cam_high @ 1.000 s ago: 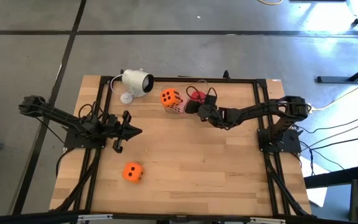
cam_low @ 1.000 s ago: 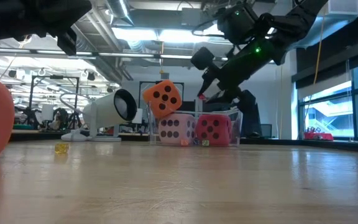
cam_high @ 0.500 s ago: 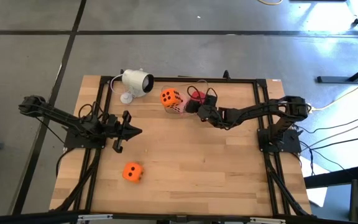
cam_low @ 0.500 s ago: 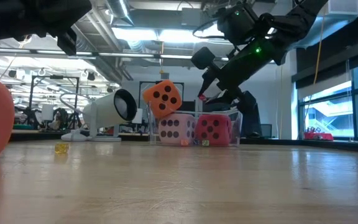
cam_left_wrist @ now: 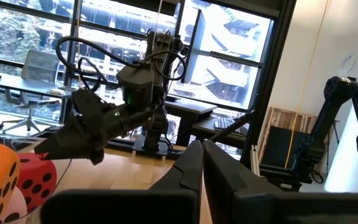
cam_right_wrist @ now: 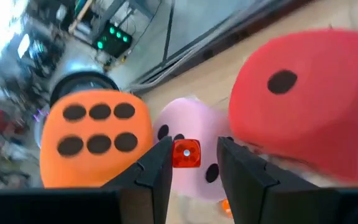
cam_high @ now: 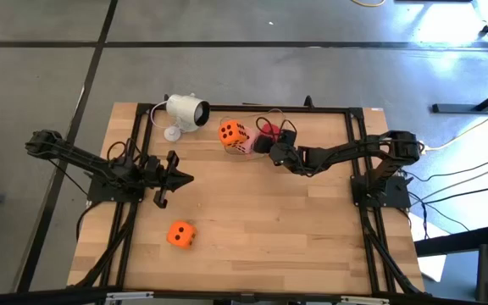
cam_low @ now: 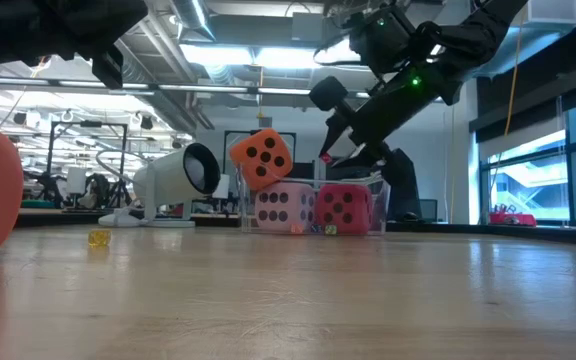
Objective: Pick & Place Dice
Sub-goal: Put the small red die into the transparent bin
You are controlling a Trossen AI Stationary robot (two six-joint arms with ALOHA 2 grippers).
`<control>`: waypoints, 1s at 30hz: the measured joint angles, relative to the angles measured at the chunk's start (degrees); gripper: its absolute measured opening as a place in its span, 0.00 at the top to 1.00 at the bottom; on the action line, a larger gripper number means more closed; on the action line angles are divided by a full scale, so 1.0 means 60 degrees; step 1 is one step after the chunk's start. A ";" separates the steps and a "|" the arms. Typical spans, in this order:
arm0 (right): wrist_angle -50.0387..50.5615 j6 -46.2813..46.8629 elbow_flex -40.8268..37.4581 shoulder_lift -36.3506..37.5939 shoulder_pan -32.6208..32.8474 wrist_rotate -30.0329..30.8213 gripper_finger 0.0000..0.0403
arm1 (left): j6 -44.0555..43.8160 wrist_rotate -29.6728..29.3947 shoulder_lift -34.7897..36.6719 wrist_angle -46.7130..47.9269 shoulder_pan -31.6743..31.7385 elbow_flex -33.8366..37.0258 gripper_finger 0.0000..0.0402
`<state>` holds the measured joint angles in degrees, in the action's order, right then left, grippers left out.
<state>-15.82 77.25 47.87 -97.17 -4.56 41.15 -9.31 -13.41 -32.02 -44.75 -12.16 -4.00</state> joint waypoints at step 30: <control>0.0001 -0.0210 0.0001 0.0000 0.0010 -0.0268 0.68 | 0.0002 0.0000 0.0000 0.0000 0.0000 0.0002 0.97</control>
<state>-15.81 75.99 47.87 -97.17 -4.50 39.54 -9.30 -13.41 -32.02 -44.75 -12.16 -3.99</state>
